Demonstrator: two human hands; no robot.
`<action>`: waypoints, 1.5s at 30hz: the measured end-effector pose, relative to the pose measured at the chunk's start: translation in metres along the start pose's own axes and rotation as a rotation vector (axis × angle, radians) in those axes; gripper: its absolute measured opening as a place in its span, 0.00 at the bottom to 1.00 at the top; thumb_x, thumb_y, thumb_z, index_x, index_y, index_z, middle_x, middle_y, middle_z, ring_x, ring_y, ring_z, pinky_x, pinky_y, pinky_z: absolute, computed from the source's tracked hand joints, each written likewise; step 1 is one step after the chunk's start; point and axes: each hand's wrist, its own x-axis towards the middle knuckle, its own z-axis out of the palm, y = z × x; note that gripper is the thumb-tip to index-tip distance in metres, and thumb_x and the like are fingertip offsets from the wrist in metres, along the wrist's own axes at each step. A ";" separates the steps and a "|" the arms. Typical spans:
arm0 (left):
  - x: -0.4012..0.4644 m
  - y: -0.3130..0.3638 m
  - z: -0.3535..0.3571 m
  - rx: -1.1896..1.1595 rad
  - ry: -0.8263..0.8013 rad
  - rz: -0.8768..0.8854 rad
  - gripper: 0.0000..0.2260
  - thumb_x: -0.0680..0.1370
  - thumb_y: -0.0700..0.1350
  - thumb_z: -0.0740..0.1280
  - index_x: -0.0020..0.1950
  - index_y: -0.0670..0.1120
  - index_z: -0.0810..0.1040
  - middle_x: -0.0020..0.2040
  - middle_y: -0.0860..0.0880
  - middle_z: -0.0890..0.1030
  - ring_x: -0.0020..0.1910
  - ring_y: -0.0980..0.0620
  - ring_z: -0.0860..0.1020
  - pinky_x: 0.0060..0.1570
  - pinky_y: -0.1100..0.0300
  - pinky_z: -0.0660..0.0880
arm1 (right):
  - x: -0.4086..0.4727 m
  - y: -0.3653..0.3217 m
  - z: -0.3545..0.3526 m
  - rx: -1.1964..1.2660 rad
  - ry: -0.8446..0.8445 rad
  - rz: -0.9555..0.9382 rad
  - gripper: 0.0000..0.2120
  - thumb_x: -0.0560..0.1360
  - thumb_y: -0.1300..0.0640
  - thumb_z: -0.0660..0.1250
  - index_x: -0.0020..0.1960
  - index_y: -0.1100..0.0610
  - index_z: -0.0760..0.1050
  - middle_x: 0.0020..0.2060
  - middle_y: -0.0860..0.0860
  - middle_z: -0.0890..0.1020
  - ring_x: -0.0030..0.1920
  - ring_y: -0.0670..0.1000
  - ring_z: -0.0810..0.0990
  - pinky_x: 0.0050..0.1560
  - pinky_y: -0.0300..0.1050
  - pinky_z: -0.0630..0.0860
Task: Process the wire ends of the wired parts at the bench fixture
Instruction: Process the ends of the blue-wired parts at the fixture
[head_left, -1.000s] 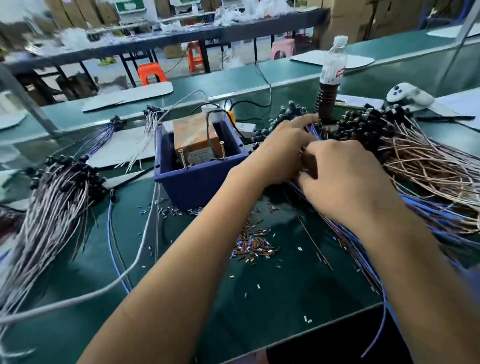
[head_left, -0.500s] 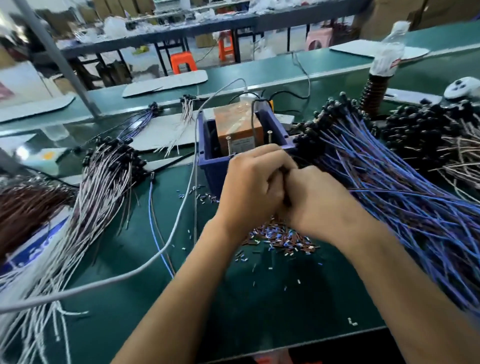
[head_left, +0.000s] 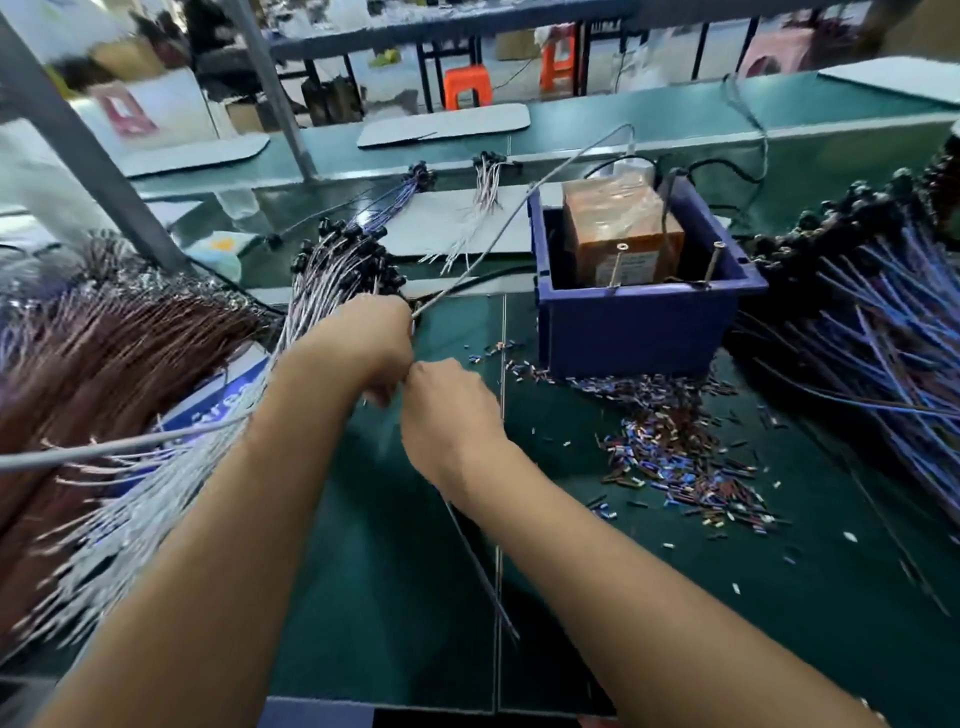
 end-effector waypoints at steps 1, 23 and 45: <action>0.005 -0.002 0.002 -0.015 -0.013 -0.023 0.10 0.74 0.30 0.61 0.42 0.37 0.82 0.29 0.42 0.84 0.26 0.46 0.84 0.37 0.47 0.85 | 0.002 -0.001 0.001 -0.013 -0.009 0.012 0.12 0.77 0.66 0.63 0.58 0.60 0.80 0.43 0.57 0.74 0.54 0.66 0.82 0.42 0.50 0.70; -0.008 0.031 0.005 -0.827 0.033 -0.179 0.07 0.76 0.31 0.65 0.39 0.39 0.77 0.25 0.46 0.81 0.20 0.54 0.78 0.26 0.61 0.80 | -0.023 0.055 -0.067 0.310 -0.328 -0.118 0.03 0.82 0.62 0.66 0.49 0.58 0.74 0.35 0.54 0.85 0.32 0.54 0.82 0.35 0.45 0.76; -0.054 0.160 0.079 -0.421 0.606 0.710 0.09 0.83 0.48 0.64 0.60 0.46 0.78 0.48 0.48 0.84 0.45 0.38 0.80 0.39 0.45 0.75 | -0.066 0.205 -0.100 0.381 0.314 -0.320 0.18 0.74 0.69 0.68 0.42 0.45 0.80 0.34 0.36 0.82 0.35 0.35 0.77 0.38 0.28 0.69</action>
